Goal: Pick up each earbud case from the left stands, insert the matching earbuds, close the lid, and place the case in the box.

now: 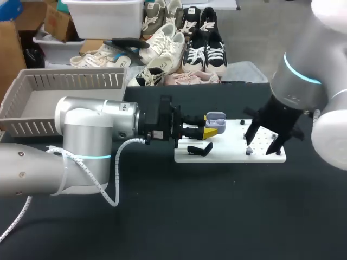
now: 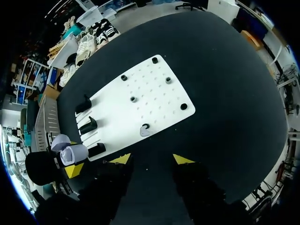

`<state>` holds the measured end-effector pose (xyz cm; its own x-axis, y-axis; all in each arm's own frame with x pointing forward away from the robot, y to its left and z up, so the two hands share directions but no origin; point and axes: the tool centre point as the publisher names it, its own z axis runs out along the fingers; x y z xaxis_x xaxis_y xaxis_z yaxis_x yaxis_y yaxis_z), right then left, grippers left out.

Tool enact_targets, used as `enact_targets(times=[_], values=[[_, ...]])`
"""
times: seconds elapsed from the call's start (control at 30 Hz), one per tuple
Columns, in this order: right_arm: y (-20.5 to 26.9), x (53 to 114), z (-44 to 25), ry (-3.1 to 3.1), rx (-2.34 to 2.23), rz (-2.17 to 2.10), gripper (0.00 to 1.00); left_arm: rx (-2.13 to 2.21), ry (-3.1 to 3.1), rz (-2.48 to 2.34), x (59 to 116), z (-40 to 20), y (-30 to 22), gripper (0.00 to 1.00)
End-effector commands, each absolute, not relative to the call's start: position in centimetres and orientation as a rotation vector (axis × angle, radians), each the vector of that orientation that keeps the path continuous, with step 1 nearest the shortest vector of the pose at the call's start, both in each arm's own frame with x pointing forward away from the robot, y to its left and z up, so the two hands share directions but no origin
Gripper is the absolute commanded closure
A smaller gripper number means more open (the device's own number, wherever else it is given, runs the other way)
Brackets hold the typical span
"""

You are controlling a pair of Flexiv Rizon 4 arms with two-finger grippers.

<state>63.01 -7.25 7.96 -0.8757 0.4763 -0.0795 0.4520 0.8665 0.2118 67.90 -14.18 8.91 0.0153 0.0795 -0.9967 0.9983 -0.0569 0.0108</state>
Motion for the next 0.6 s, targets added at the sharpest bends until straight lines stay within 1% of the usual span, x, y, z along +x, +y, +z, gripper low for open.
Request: enact_targets(times=[0.03, 0.13, 0.6], values=[[-6.3, 64.2, 7.0, 2.912, 0.738, 0.256, 0.51, 1.316, 1.232, -1.201, 67.9, 8.9, -14.2, 1.0], [-6.0, 64.8, 6.5, 2.91, 0.744, 0.243, 0.55, 1.316, 1.232, -1.201, 67.9, 8.9, -14.2, 1.0], [-6.2, 66.1, 4.3, 2.903, 0.808, 0.153, 0.58, 1.316, 1.232, -1.201, 67.9, 8.9, -14.2, 1.0]])
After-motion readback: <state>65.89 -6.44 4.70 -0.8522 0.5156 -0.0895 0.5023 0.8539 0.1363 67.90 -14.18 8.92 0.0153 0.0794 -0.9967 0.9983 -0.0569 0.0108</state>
